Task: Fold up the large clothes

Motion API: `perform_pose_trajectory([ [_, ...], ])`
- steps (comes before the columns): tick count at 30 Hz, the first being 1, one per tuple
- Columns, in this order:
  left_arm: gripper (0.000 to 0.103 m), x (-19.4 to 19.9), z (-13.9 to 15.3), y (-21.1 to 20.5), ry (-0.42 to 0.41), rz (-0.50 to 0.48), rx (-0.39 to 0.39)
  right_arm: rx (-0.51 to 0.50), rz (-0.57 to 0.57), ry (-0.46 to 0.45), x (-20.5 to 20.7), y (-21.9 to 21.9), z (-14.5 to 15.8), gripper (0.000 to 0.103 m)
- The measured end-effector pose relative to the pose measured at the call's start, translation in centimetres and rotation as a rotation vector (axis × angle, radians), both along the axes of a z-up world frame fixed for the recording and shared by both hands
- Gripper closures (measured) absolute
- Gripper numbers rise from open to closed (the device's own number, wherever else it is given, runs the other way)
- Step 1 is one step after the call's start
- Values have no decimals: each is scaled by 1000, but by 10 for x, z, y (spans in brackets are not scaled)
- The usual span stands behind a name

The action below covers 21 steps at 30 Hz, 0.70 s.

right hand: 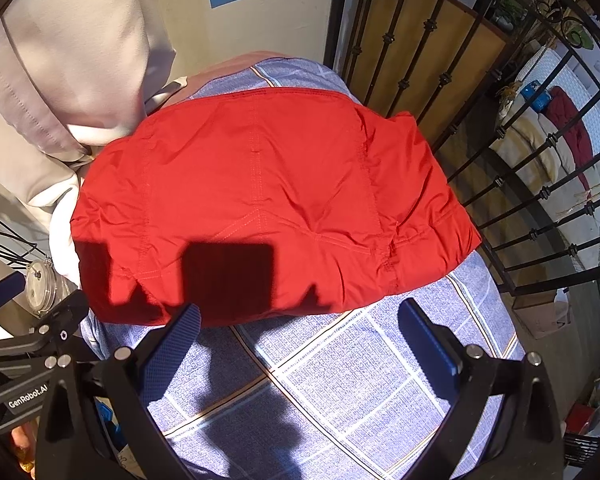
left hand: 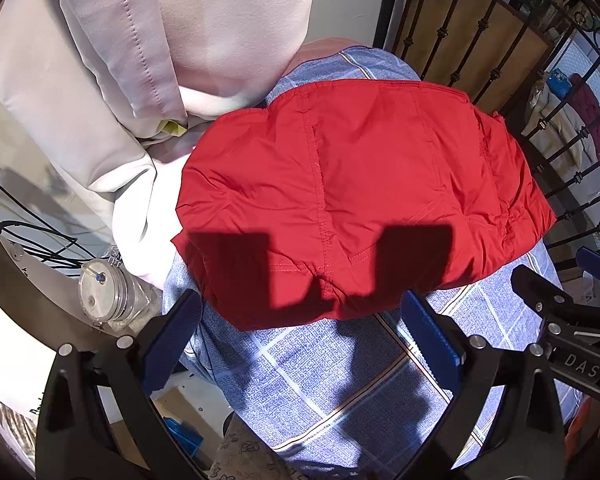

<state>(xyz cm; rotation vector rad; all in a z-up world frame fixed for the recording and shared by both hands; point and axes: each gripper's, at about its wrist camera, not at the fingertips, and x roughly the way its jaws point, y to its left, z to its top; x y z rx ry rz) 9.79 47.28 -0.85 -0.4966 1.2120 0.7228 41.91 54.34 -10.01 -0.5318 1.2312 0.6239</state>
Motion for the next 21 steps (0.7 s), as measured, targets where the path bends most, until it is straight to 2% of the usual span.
perform_pose_trajectory([
  [21, 4, 1, 2, 1, 2, -3, 0, 0, 1, -2, -1, 2, 1, 5],
])
